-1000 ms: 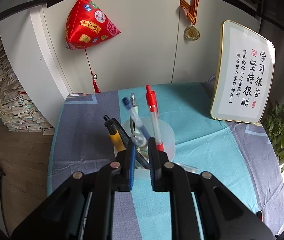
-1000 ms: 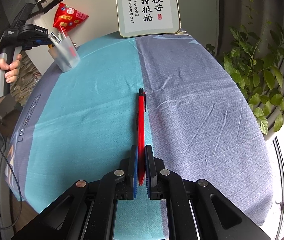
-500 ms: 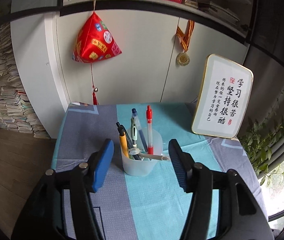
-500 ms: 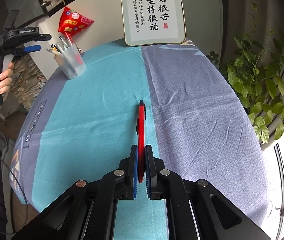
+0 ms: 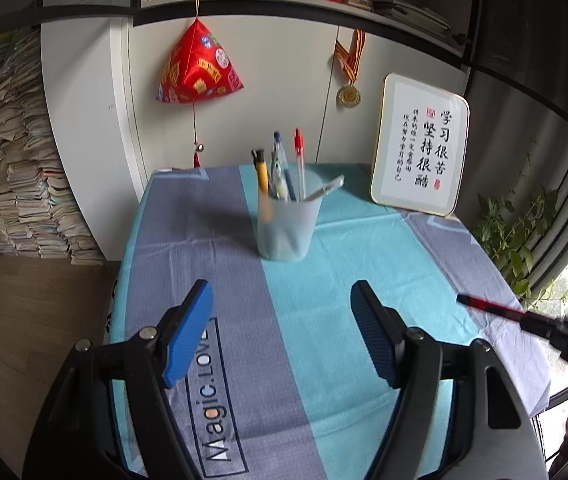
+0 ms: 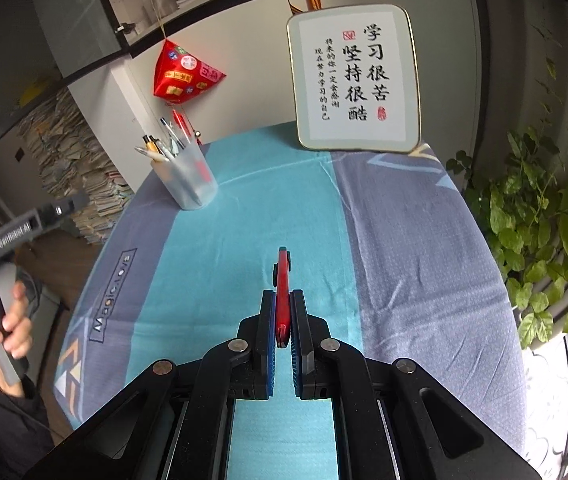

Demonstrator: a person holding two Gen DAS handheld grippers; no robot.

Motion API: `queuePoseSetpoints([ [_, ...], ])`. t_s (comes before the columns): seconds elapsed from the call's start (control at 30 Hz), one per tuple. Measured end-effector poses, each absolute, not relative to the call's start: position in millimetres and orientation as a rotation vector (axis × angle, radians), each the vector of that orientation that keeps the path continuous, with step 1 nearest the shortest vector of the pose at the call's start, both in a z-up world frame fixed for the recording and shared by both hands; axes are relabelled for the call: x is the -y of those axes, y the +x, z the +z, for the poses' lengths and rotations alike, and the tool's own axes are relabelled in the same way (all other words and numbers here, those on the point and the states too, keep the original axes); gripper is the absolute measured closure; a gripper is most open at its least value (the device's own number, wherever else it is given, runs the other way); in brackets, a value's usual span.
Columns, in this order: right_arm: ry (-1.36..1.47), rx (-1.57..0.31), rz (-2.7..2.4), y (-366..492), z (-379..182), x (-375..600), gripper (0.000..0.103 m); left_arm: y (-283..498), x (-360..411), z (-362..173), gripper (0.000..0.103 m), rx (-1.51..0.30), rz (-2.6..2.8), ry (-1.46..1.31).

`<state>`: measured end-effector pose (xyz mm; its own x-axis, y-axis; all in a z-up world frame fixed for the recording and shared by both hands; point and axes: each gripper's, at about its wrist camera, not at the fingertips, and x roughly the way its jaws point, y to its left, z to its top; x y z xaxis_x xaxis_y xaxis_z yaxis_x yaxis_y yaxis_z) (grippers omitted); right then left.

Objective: Organize stationery
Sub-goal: 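Carry the red box cutter with the right tool and drop it into the cup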

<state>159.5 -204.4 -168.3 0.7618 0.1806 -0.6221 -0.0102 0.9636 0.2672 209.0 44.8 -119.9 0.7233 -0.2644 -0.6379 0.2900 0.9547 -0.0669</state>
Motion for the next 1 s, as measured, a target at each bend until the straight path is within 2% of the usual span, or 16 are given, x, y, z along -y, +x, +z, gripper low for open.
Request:
queuePoseSetpoints([
  [0.33,0.165,-0.633,0.224,211.7,-93.7,155.8,0.097,201.8,-60.3,-169.6,0.032,-0.754,-0.281,0.015],
  [0.5,0.119,-0.681,0.284,269.5,-67.3,124.2,0.097,203.5,-61.0,-180.8,0.032,-0.775,-0.298,-0.008],
  [1.0,0.085,-0.927,0.254,388.8,-107.7,89.2,0.097,206.2,-62.6,-186.5,0.032,-0.768,-0.353,-0.019],
])
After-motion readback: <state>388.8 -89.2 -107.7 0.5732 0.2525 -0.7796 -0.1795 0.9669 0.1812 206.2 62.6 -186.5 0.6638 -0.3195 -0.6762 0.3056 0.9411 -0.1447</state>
